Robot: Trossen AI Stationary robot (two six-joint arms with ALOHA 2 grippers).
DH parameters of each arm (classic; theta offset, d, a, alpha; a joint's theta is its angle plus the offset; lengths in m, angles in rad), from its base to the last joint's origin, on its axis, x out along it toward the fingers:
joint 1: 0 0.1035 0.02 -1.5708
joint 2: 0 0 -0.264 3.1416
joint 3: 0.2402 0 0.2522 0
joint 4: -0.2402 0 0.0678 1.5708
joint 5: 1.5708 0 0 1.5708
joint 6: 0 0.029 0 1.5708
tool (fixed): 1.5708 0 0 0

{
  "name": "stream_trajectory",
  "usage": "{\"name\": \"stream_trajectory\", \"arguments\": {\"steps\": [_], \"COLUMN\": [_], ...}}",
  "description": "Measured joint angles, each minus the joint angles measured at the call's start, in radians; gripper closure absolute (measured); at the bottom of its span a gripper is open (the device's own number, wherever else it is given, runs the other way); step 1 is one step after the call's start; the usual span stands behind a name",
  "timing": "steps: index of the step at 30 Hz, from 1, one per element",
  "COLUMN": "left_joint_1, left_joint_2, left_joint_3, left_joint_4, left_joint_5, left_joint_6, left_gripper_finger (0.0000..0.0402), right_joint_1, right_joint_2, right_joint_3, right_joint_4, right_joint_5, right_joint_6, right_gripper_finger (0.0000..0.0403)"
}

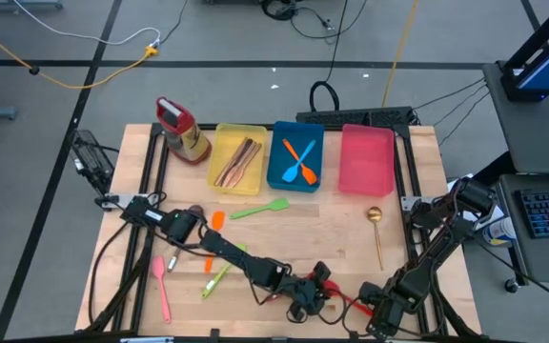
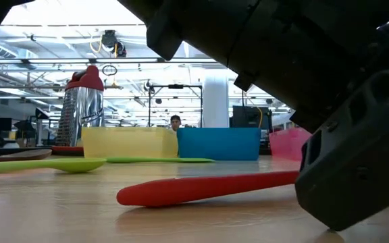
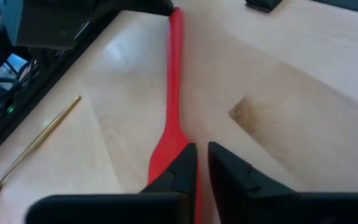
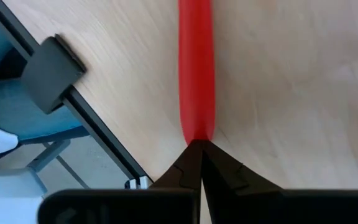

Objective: Pick & Place Kitchen Items
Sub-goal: Put the red spatula into the blue bin

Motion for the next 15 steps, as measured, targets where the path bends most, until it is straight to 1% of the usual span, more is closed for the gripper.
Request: {"name": "stream_trajectory", "arguments": {"steps": [4,7,10,13,15], "left_joint_1": [0.006,-0.001,-0.010,-0.011,-0.011], "left_joint_2": [0.000,-0.001,-0.003,-0.004,-0.005], "left_joint_3": [0.000,0.000,0.000,0.001,0.001], "left_joint_4": [0.000,0.001,-0.002,-0.025,-0.039], "left_joint_5": [-0.009,-0.032,-0.050,-0.054,-0.091], "left_joint_6": [-0.003,0.023,0.051,0.040,0.035], "left_gripper_finger": [0.0392,0.0386,0.0347,0.0293,0.0258], "right_joint_1": [0.000,0.000,0.000,0.000,0.001], "right_joint_2": [0.000,0.000,0.000,-0.002,-0.005], "right_joint_3": [0.000,0.000,-0.001,-0.016,-0.036], "right_joint_4": [-0.001,-0.001,-0.001,0.007,0.033], "right_joint_5": [0.004,0.005,0.005,0.003,-0.003], "right_joint_6": [-0.001,-0.012,-0.018,-0.007,-0.003], "right_gripper_finger": [0.0403,0.0403,0.0403,0.0403,0.0403]}}
